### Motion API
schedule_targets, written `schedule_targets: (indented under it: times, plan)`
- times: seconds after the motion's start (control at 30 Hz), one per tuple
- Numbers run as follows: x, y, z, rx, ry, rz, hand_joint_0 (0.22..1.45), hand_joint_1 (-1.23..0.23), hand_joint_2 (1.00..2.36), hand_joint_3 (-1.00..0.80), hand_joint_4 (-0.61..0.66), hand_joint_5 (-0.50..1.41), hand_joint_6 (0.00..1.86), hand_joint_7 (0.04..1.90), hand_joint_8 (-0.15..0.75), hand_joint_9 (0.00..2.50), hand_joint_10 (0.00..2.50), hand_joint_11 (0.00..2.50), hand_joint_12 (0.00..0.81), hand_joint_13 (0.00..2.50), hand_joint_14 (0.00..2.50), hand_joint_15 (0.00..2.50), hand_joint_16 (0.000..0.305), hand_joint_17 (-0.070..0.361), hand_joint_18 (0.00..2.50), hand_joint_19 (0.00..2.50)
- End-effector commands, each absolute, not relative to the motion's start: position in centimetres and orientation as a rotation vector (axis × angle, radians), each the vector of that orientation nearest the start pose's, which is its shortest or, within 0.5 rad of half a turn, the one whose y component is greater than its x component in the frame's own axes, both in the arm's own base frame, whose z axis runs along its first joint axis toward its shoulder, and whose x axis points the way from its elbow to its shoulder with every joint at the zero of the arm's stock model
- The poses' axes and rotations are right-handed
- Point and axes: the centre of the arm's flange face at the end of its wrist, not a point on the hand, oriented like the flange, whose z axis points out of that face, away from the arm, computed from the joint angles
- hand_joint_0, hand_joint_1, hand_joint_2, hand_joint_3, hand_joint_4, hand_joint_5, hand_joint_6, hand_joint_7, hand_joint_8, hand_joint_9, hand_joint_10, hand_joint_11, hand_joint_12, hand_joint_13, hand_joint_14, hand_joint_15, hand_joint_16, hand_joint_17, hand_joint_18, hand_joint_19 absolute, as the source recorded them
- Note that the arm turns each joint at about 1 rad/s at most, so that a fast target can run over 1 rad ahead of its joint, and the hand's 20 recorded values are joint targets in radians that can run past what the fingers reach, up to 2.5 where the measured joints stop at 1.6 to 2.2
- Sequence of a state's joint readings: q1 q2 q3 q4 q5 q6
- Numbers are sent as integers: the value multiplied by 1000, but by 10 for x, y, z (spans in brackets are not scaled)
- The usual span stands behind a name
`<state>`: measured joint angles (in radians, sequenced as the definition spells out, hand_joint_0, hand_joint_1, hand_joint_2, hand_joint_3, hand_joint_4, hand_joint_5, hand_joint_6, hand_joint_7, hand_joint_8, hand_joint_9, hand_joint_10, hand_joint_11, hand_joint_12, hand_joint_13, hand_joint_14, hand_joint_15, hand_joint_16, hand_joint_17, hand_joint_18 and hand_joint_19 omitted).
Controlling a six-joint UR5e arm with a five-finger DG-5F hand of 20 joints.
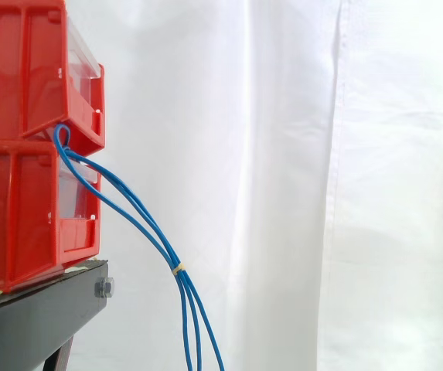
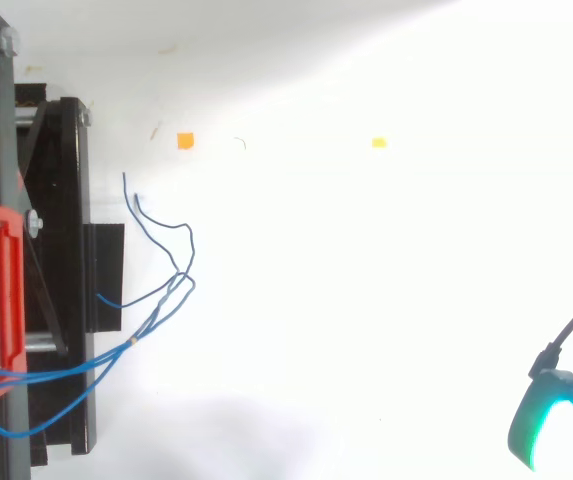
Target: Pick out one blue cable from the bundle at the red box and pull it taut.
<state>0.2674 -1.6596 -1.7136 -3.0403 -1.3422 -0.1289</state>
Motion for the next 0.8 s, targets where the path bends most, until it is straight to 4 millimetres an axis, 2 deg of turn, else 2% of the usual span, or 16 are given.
schedule_targets:
  times: [0.0, 0.33, 0.77]
  plan:
    - [526, -17, 384, 1154, 1407, 1062, 608, -632, 1007, -421, 242, -154, 502, 804, 289, 916, 10, 286, 323, 751, 8, 221, 44, 99, 734, 396]
    - [526, -18, 384, 1155, 1405, 1061, 616, -631, 1007, -415, 236, -148, 502, 801, 282, 950, 10, 281, 311, 762, 8, 215, 44, 98, 688, 374]
    - [526, -18, 384, 1155, 1405, 1061, 609, -630, 1006, -427, 213, -159, 502, 791, 272, 878, 9, 281, 310, 739, 8, 211, 43, 96, 649, 358]
